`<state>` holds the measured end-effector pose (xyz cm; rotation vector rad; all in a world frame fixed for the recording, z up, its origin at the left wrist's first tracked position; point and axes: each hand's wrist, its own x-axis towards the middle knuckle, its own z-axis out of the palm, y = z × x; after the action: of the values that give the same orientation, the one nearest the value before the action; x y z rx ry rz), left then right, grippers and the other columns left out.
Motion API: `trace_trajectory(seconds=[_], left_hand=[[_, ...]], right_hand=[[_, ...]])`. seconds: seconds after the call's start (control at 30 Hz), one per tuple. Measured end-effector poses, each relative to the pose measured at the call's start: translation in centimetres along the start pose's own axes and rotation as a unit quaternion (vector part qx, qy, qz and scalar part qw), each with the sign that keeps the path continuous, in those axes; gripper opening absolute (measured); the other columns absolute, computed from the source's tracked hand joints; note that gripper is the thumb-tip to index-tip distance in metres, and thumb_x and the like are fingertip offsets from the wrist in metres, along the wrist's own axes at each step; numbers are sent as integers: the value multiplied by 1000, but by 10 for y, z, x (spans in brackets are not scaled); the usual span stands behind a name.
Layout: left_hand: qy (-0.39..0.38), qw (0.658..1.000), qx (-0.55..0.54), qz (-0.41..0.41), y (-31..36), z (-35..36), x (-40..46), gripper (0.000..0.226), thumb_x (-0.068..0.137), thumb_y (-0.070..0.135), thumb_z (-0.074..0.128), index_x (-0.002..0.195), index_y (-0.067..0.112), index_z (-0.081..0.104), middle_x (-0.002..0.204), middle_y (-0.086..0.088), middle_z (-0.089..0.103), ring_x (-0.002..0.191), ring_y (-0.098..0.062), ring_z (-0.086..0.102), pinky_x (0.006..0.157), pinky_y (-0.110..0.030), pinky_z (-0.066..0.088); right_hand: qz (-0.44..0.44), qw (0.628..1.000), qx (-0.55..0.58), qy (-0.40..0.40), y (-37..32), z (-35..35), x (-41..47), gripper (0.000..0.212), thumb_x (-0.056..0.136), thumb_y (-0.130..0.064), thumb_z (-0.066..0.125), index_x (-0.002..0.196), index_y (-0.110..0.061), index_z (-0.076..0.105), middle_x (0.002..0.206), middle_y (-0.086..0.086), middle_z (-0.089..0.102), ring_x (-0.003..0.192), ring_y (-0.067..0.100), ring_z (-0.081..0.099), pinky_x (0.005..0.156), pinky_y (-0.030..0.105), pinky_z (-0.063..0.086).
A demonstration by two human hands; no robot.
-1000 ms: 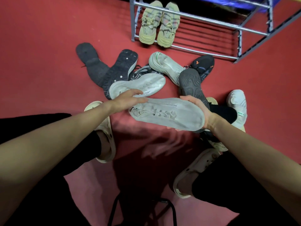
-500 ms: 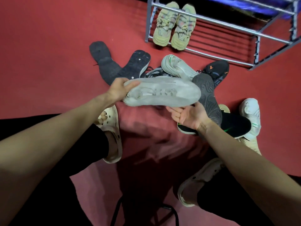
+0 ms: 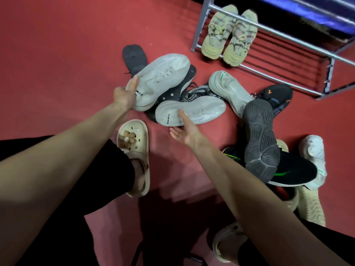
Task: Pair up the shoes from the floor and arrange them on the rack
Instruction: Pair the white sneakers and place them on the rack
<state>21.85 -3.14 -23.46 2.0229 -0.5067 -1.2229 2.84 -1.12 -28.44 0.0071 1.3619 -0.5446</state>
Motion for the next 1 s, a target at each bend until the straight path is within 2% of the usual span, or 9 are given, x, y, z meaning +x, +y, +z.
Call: trace_trajectory(seconds=[0.2,0.3,0.4,0.47,0.53,0.63,0.7,0.8,1.0], left_hand=[[15,1000,3,4,-1,0,-1,67,83,59,56,114,0,58,109,-11,66,102,-24,65,93,-38,53],[-2,1000,-11,-7,3,7,-14,70,83,60,54,118,0,54,114,-10,64,106,-24,63,96,-39,51],[-13,999,-26,-15,11,16,-35,76,85,61,50,129,-1,47,121,-8,60,114,-23,59,101,-40,48],[-17,999,-34,-17,16,21,-52,78,85,63,48,130,0,47,127,-9,60,115,-24,59,101,-39,48],[-21,999,-41,-14,21,28,-70,78,84,65,46,130,2,48,129,-10,60,115,-25,60,101,-39,48],[-36,999,-38,-5,29,39,-102,76,87,63,42,133,3,47,130,-8,59,116,-26,60,100,-38,48],[-47,998,-36,2,39,50,-126,72,88,61,41,131,3,49,120,-6,62,103,-27,64,89,-36,54],[-85,996,-14,25,58,69,-164,59,94,51,40,125,1,52,100,-8,58,66,-20,58,42,-20,46],[-222,974,20,43,115,123,-231,32,100,24,39,123,8,53,87,-6,60,63,-16,56,34,-18,46]], right_hand=[[-34,999,-2,19,2,20,0,40,88,-23,63,126,-15,52,111,6,61,116,21,59,93,29,46],[-49,996,-65,33,-9,4,-18,5,91,-14,51,94,-14,55,80,3,52,80,16,59,76,26,51],[-80,986,-137,48,-24,-20,-47,17,92,-13,42,77,-17,50,69,0,47,63,12,49,64,25,48],[-124,975,-178,55,-35,-36,-71,20,90,-14,39,85,-15,58,77,0,59,76,16,62,78,31,55],[-174,961,-201,81,-47,-57,-91,31,88,-18,40,109,-12,62,101,4,68,97,23,66,89,39,55],[-237,938,-231,106,-65,-88,-134,22,93,-18,39,88,-12,59,79,3,59,69,18,56,53,19,51],[-269,923,-244,124,-78,-109,-164,22,92,-20,39,78,-15,55,72,0,54,69,19,52,59,23,46],[-314,913,-226,132,-96,-142,-201,22,92,-15,41,99,-10,61,85,6,62,78,23,58,73,39,49],[-290,933,-166,133,-131,-199,-262,22,95,-16,39,78,-20,52,68,-3,53,59,11,51,41,16,48]])
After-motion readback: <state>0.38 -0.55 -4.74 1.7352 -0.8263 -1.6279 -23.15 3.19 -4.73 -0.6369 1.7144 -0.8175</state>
